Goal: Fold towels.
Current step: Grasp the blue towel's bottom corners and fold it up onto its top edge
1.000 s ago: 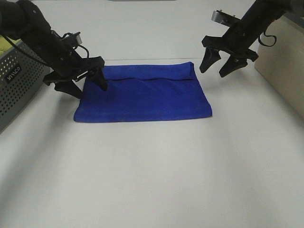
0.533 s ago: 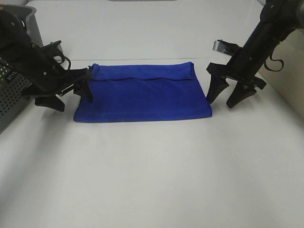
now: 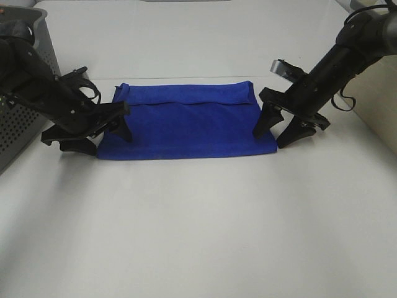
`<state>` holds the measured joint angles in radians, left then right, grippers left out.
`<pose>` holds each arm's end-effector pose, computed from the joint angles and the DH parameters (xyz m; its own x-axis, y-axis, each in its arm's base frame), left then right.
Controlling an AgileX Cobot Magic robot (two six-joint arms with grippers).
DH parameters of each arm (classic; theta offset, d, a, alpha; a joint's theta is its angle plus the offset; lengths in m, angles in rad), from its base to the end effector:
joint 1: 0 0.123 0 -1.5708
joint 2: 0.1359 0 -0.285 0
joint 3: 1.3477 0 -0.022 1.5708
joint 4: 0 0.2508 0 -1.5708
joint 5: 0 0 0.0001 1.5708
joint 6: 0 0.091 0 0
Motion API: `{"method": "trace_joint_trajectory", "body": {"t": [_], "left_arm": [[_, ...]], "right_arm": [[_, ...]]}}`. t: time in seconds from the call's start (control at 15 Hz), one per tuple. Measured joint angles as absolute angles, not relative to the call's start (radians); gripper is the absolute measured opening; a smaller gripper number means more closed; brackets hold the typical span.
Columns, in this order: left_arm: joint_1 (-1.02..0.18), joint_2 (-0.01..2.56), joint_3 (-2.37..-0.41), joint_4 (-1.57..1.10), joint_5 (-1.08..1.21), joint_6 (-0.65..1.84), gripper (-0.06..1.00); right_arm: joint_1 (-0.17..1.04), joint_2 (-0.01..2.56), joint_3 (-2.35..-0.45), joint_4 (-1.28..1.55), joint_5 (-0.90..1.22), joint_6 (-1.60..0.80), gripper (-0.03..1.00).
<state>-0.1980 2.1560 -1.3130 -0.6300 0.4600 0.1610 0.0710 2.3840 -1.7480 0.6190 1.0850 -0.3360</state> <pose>0.4097 -0.1065 0.1013 -0.9338 -0.2120 -0.2883 -0.0887 0.9176 -0.3875 0.4546 0.0792 0.0989 -0.9959 -0.0836 -0.0340 -0.0892 0.8541 0.5125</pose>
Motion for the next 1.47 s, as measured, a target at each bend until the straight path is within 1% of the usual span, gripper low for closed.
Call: {"method": "trace_joint_trajectory", "body": {"t": [0.07,0.13,0.2,0.27,0.33,0.4,0.47,0.53,0.67,0.73,0.87,1.2,1.33,1.47], "left_arm": [[-0.205,2.160,-1.313,-0.635,0.454,0.161,0.71],[-0.209,2.164,-1.313,-0.640,0.450,0.161,0.64],[-0.209,2.169,-1.313,-0.642,0.451,0.161,0.53],[-0.209,2.171,-1.313,-0.641,0.454,0.161,0.40],[-0.209,2.172,-1.313,-0.630,0.458,0.161,0.25],[-0.208,2.172,-1.312,-0.615,0.465,0.161,0.11],[-0.208,2.167,-1.312,-0.604,0.471,0.161,0.03],[-0.208,2.158,-1.312,-0.598,0.480,0.161,0.02],[-0.208,2.126,-1.309,-0.594,0.521,0.161,0.02],[-0.208,2.109,-1.300,-0.593,0.545,0.161,0.02],[-0.208,2.068,-1.237,-0.597,0.558,0.160,0.02],[-0.209,1.892,-0.996,-0.616,0.552,0.160,0.02],[-0.209,1.853,-0.948,-0.621,0.584,0.160,0.02],[-0.209,1.846,-0.947,-0.632,0.595,0.160,0.02]], "right_arm": [[0.086,2.387,-1.748,0.630,1.081,-0.341,0.67],[0.101,2.388,-1.748,0.635,1.075,-0.341,0.66],[0.111,2.391,-1.748,0.635,1.069,-0.339,0.63],[0.110,2.393,-1.748,0.631,1.061,-0.327,0.52],[0.103,2.397,-1.748,0.619,1.049,-0.304,0.38],[0.093,2.399,-1.748,0.604,1.045,-0.291,0.19],[0.082,2.399,-1.748,0.598,1.049,-0.279,0.05],[0.074,2.399,-1.748,0.597,1.066,-0.275,0.02],[0.073,2.389,-1.732,0.588,1.100,-0.275,0.02],[0.073,2.362,-1.692,0.587,1.097,-0.275,0.02],[0.073,2.264,-1.573,0.580,1.057,-0.277,0.02],[0.075,2.044,-1.161,0.584,0.925,-0.296,0.02],[0.075,2.000,-1.080,0.585,0.894,-0.304,0.02],[0.076,1.988,-1.082,0.585,0.887,-0.305,0.02]]}}
